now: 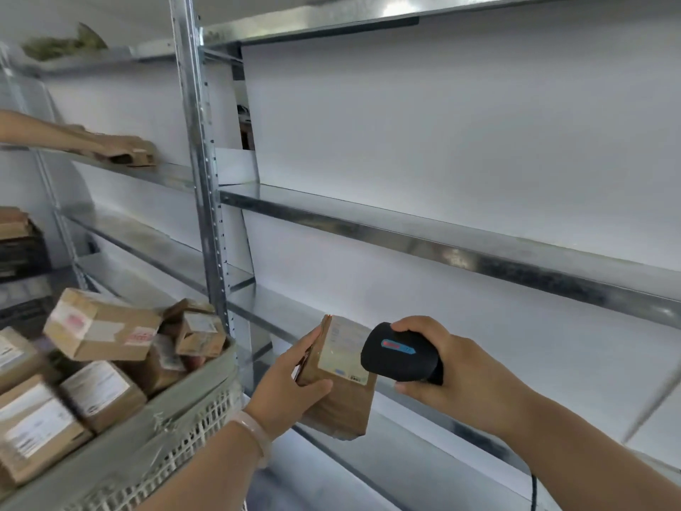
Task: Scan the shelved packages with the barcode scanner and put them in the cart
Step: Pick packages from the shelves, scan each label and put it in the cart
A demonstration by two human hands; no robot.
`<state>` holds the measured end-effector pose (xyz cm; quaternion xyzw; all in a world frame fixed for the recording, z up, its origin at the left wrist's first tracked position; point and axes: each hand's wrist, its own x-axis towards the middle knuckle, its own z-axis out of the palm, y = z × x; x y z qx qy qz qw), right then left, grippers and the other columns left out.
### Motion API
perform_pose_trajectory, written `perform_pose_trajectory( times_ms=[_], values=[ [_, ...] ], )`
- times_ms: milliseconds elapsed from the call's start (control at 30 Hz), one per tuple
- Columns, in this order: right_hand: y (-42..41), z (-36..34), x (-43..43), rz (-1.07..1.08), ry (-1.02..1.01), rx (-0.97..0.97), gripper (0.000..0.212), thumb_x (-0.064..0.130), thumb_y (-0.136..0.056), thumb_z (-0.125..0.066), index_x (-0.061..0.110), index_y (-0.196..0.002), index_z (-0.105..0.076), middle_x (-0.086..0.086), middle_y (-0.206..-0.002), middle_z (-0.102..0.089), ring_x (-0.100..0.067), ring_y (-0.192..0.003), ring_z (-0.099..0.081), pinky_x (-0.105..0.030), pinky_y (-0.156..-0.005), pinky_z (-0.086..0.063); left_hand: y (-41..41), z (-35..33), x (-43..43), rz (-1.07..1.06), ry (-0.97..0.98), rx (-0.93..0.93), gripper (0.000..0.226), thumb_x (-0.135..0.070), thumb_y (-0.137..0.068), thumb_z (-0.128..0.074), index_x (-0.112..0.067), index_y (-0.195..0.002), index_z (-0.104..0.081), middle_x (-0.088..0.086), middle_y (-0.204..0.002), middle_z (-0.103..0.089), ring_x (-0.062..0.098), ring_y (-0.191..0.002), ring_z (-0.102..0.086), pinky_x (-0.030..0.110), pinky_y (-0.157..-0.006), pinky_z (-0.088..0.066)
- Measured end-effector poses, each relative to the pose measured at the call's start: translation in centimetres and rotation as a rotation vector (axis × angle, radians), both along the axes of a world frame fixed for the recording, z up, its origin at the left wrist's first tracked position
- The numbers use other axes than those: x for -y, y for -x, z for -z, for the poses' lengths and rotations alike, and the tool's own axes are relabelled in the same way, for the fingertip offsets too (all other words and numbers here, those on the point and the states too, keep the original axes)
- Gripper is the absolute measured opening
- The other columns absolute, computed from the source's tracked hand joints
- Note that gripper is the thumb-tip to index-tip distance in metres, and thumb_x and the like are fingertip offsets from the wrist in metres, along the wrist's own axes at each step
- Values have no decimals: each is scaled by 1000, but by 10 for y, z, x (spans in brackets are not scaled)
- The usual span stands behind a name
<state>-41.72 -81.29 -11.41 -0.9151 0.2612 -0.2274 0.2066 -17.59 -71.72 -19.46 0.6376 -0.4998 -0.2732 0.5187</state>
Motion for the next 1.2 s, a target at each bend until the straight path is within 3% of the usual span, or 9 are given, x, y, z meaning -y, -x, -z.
perform_pose_trajectory(
  times_ms=[167,333,500,567,633,733,867,1000,1200],
  values=[
    [-46,34,15,43,-152,227,64,27,-76,-82,59,-114,-42,38,-107,-57,3,-95,-61,-14,-76,-52,-31,15,-8,-188,8,-205,72,-12,-88,-70,-57,-134,-38,-20,-124,-59,4,-113,-56,19,-84,-50],
    [-107,75,26,16,-343,389,63,17,-78,-80,60,-109,-45,38,-105,-57,0,-78,-64,-26,-75,-55,-54,24,-8,-415,60,-403,69,-9,-86,-72,-55,-128,-41,-9,-126,-62,18,-114,-61,44,-101,-50],
    [-175,88,31,-130,-487,407,63,17,-76,-82,49,-118,-47,29,-110,-60,-6,-88,-66,-36,-75,-59,-76,18,-12,-602,148,-471,71,-7,-87,-71,-45,-136,-37,-13,-121,-59,13,-111,-60,29,-91,-53],
    [-201,90,30,-204,-518,389,63,19,-76,-81,52,-117,-47,34,-111,-57,-5,-94,-66,-37,-76,-60,-89,18,-19,-684,186,-497,70,-5,-87,-71,-40,-138,-41,-9,-124,-61,15,-113,-61,35,-96,-53],
    [-226,92,25,-273,-530,372,64,22,-76,-82,57,-115,-46,32,-112,-58,-3,-97,-65,-28,-78,-58,-103,22,-31,-758,209,-491,65,-5,-87,-71,-42,-133,-47,-8,-124,-63,17,-112,-63,42,-99,-53],
    [-260,95,9,-358,-553,353,63,19,-76,-82,51,-116,-46,24,-115,-58,10,-100,-59,-8,-78,-48,-120,24,-56,-833,221,-454,58,-6,-88,-70,-49,-119,-47,-10,-122,-63,17,-109,-65,39,-94,-56],
    [-306,96,-18,-460,-599,279,64,23,-78,-80,54,-119,-43,25,-122,-52,3,-101,-61,-19,-84,-54,-150,27,-95,-879,227,-435,70,-6,-86,-72,-44,-133,-37,-4,-125,-64,15,-107,-67,34,-90,-57],
    [-356,92,-49,-512,-602,275,63,23,-79,-79,48,-123,-42,24,-120,-52,14,-101,-56,-6,-77,-47,-189,33,-130,-894,240,-399,87,-2,-80,-77,-57,-130,-32,-1,-132,-61,16,-111,-67,35,-89,-58],
    [-443,95,-97,-492,-580,293,63,31,-76,-81,52,-122,-43,26,-116,-55,3,-97,-62,-20,-82,-54,-274,33,-183,-856,276,-283,96,6,-79,-75,-59,-136,-33,-7,-142,-51,13,-121,-61,29,-87,-57]
  ],
)
